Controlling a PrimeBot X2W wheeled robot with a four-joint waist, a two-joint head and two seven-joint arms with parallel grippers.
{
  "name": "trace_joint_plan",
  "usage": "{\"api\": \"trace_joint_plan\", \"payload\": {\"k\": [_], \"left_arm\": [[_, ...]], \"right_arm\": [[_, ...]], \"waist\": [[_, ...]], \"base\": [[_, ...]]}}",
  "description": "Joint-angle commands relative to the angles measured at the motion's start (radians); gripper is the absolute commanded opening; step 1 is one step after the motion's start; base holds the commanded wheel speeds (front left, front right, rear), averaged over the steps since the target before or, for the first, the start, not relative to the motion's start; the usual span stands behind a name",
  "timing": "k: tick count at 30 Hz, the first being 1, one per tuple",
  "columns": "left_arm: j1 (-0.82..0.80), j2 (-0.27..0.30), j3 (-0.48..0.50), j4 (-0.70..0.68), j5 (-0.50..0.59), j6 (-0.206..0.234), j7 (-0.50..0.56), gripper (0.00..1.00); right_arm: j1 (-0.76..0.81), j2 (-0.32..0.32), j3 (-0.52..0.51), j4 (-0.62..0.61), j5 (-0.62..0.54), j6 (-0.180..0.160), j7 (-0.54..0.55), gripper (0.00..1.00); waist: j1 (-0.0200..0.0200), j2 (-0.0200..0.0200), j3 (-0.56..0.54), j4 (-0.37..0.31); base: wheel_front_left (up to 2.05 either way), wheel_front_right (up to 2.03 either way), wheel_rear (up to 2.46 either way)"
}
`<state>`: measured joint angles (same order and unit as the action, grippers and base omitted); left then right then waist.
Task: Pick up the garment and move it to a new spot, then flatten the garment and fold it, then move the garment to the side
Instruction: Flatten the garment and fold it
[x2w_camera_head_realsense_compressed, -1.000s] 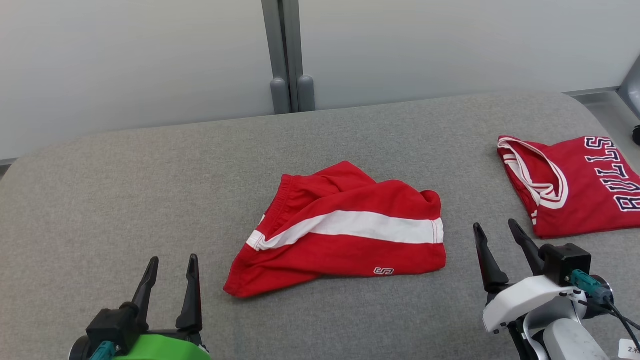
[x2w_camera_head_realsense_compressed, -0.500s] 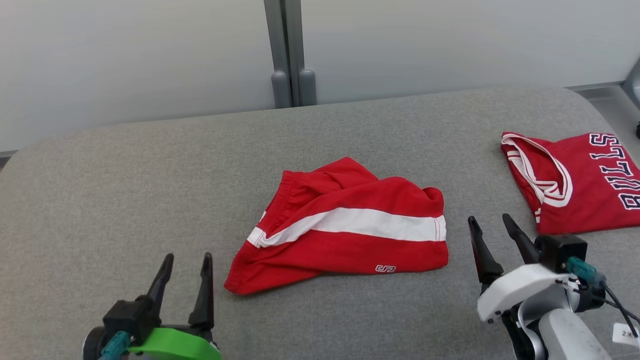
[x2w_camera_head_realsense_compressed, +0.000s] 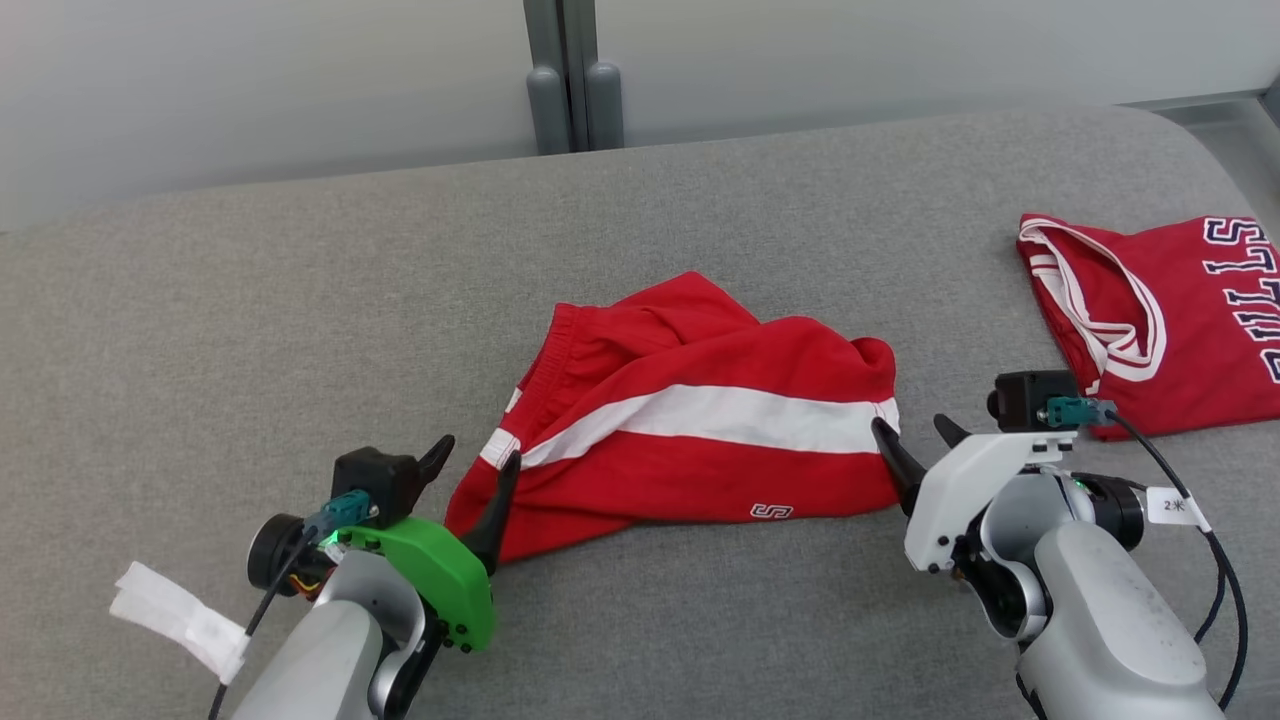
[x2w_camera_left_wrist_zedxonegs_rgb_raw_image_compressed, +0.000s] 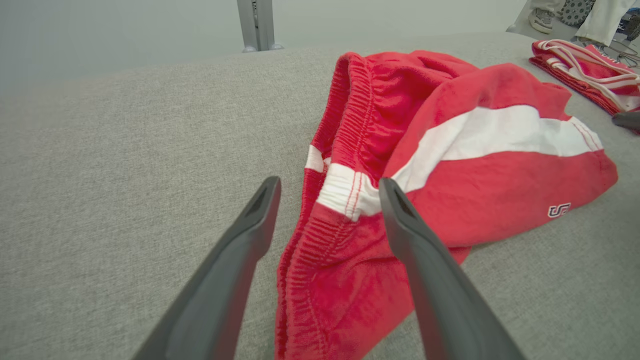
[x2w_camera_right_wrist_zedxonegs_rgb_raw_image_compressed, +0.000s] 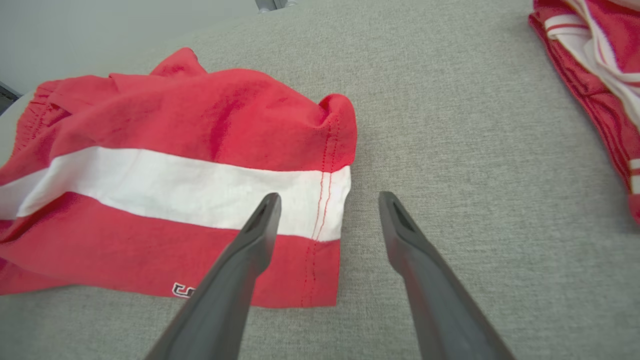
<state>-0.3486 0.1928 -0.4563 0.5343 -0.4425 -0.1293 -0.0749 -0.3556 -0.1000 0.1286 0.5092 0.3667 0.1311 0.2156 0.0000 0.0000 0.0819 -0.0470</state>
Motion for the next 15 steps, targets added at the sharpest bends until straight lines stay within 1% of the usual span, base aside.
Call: {"api": "trace_joint_plan", "payload": {"k": [1, 4, 12, 13, 14, 15], "left_arm": [[-0.031, 0.009, -0.021, 0.016, -0.015, -0.001, 0.012, 1.0], [-0.069, 0.019, -0.065, 0.039, -0.037, -0.001, 0.028, 1.0], [-0.125, 0.037, -0.146, 0.074, -0.099, -0.001, 0.029, 1.0], [-0.128, 0.037, -0.156, 0.076, -0.109, -0.002, 0.027, 0.78], [-0.131, 0.038, -0.163, 0.079, -0.115, -0.002, 0.025, 0.63], [-0.135, 0.037, -0.172, 0.083, -0.124, -0.002, 0.021, 0.34]], "right_arm": [[-0.023, 0.005, 0.01, 0.017, 0.0, -0.001, 0.003, 1.0], [-0.059, -0.002, 0.036, 0.052, -0.001, -0.001, 0.004, 1.0], [-0.105, -0.006, 0.071, 0.137, 0.07, -0.001, -0.014, 1.0], [-0.108, -0.008, 0.077, 0.145, 0.079, -0.001, -0.019, 1.0], [-0.11, -0.009, 0.082, 0.15, 0.088, -0.001, -0.024, 1.0], [-0.112, -0.008, 0.089, 0.154, 0.097, -0.001, -0.029, 1.0]], "waist": [[0.0, 0.0, 0.031, -0.008], [0.0, 0.0, 0.049, -0.011], [0.0, 0.0, 0.061, -0.011], [0.0, 0.0, 0.062, -0.009], [0.0, 0.0, 0.063, -0.008], [0.0, 0.0, 0.064, -0.007]], "base": [[0.0, 0.0, 0.0], [0.0, 0.0, 0.0], [0.0, 0.0, 0.0], [0.0, 0.0, 0.0], [0.0, 0.0, 0.0], [0.0, 0.0, 0.0]]}}
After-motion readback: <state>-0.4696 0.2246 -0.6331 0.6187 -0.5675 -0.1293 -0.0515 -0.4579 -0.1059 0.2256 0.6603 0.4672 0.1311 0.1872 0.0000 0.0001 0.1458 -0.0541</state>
